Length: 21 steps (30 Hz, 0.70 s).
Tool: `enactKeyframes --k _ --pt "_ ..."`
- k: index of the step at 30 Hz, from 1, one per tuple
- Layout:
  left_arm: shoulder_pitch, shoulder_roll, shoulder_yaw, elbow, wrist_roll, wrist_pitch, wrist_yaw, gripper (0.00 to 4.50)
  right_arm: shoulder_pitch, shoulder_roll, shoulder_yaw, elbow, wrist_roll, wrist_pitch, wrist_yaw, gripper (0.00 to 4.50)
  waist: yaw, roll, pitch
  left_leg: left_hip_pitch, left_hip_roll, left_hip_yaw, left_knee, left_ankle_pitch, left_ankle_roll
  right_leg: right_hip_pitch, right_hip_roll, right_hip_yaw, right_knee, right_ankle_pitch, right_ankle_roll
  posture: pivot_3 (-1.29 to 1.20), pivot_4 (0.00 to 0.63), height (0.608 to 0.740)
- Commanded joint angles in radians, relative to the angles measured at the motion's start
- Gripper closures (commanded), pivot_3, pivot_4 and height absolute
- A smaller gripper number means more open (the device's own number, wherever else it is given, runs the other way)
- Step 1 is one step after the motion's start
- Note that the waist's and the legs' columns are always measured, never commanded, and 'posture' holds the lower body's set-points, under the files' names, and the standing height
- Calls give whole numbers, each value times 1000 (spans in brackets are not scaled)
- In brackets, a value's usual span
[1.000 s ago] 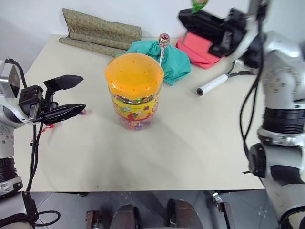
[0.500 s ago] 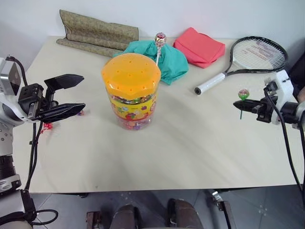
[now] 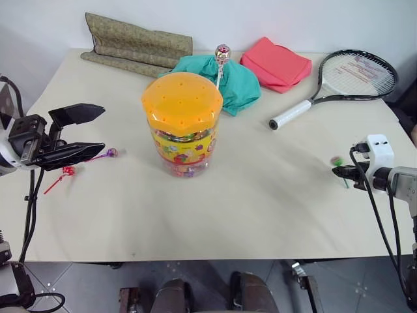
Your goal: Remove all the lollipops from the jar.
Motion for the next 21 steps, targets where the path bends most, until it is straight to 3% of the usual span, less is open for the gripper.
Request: enactKeyframes --k 1,8,10,13,18,21 --pt "16 34 50 -21 -17 -1 -10 0 28 -2 -75 -104 32 -1 5 2533 2 0 0 0 0 0 0 0 0 0 0 0 0 0 0 0 150 740" --pt "27 31 59 -36 -30 6 -1 0 85 22 -221 -414 197 -24 83 174 5 0 0 0 0 -1 0 0 0 0 0 0 0 0 0 0 150 740" --pt "23 28 54 -37 -31 8 2 0 10 63 -268 -493 324 4 96 78 5 0 0 0 0 -1 0 0 0 0 0 0 0 0 0 0 150 740" --pt "7 21 40 -31 -28 4 1 0 -98 102 -232 -544 421 24 123 78 0 2 1 1 0 -3 1 0 0 0 0 1 0 0 0 0 150 740" --pt "-20 12 22 -19 -21 -4 2 0 -244 156 -119 -489 426 -32 166 78 2 2 1 1 -1 -1 0 0 0 0 0 1 0 0 0 0 150 740" --pt "-31 5 15 -20 -19 -7 7 0 -410 232 29 -357 376 -101 279 78 -4 3 2 0 -1 1 0 0 0 0 0 1 0 0 0 0 150 740"
